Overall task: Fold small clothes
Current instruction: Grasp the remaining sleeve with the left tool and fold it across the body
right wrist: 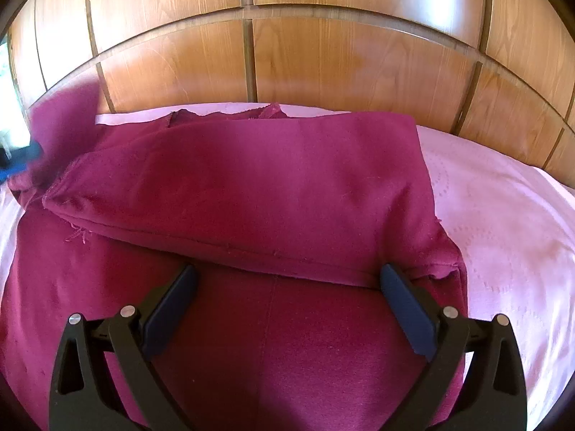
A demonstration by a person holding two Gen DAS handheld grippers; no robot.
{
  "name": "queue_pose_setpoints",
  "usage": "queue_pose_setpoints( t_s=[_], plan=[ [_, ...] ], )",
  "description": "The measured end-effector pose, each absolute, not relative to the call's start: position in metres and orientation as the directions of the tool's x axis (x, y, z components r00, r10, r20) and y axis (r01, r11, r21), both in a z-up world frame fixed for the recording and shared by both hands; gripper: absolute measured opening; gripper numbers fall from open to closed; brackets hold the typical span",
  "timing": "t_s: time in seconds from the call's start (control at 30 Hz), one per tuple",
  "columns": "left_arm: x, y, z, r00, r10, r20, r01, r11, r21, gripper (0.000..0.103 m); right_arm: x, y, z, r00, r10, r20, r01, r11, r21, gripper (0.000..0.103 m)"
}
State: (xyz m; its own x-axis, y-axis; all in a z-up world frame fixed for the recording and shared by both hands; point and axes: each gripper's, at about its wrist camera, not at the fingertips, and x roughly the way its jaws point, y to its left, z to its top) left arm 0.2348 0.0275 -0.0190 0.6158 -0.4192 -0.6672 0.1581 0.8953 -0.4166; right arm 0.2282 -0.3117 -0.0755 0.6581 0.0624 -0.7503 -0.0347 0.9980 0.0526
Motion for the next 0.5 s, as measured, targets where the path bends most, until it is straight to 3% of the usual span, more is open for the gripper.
queue_pose_setpoints(
  t_s=[0.13,0.2,0.27,0.5],
  plan=[
    [0.22,0.035,-0.022,0.607,-0.433,-0.667,0.153,0.887,-0.436,0.02,0.23,-0.314,-0.072,0.648,0.082,-0.757,-0.04,0.996,0.074,0.099],
    [0.205,0.045,-0.018,0.625,-0.423,-0.656,0.148,0.89,-0.432,0.02,0.227,-0.31,-0.062,0.659,0.091,-0.747,-0.042,0.996,0.084,0.09],
    [0.199,0.055,-0.015,0.654,-0.367,-0.661,0.118,0.913,-0.391,0.021,0.227,-0.302,-0.049,0.671,0.173,-0.721,-0.067,0.983,0.173,0.074],
    [0.177,0.118,-0.037,0.656,-0.176,-0.734,-0.119,0.936,-0.331,0.02,0.257,-0.222,-0.034,0.591,0.42,-0.689,-0.21,0.904,0.371,0.073]
  ],
)
